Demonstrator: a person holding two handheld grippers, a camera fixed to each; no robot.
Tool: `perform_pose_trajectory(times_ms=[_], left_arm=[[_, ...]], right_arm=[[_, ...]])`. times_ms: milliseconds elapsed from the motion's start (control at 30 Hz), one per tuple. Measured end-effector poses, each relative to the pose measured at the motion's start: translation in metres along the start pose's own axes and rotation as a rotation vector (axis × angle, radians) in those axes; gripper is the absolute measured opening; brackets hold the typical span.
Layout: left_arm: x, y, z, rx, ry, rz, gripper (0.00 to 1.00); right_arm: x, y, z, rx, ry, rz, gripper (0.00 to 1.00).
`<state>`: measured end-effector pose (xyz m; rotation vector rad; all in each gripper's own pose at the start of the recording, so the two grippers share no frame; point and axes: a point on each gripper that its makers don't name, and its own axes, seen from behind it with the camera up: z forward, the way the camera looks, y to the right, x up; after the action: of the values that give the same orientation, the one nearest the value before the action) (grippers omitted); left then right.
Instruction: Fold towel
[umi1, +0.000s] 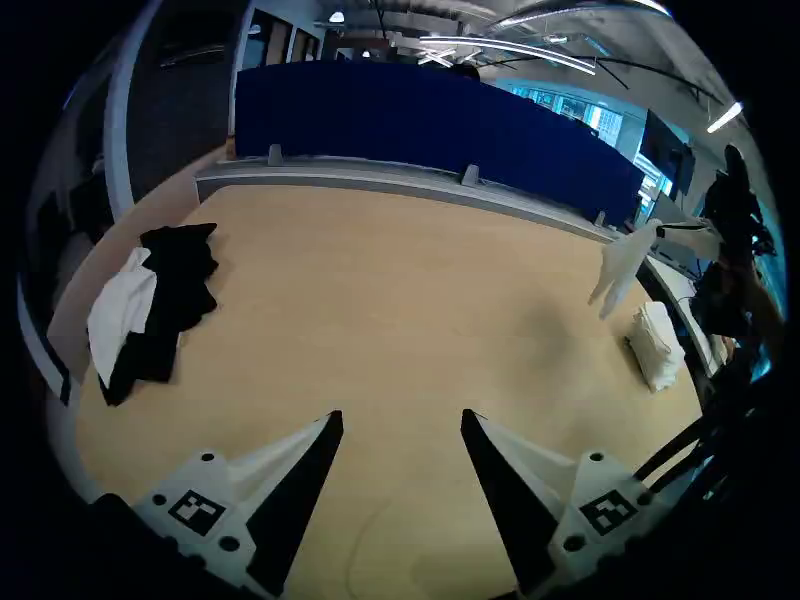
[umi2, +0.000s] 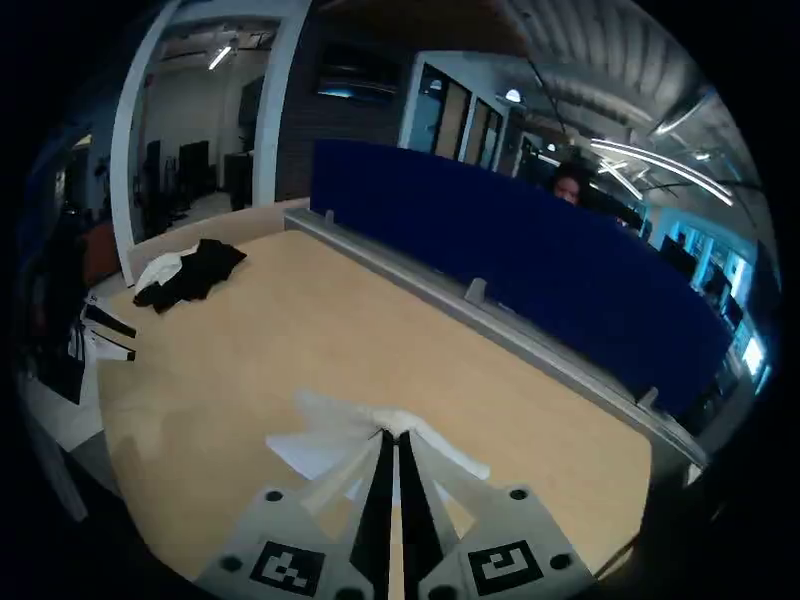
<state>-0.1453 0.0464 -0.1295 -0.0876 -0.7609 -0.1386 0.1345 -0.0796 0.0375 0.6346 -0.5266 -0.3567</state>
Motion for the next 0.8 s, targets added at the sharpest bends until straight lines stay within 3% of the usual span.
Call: perform_pose_trajectory(times_ms=[400,800], left_arm=[[0.004,0.006,0.007,0.005,-0.004,-0.007,0.87],[0.006,0.011,0.011,0.013,-0.009,-0.01,0.87]], right_arm=[[-0.018,0.072,-0.033,-0.075,-0.024,0.017,0.03],[-0.041,0.128,-0.057,-0.133,-0.059,0.037,0.03]])
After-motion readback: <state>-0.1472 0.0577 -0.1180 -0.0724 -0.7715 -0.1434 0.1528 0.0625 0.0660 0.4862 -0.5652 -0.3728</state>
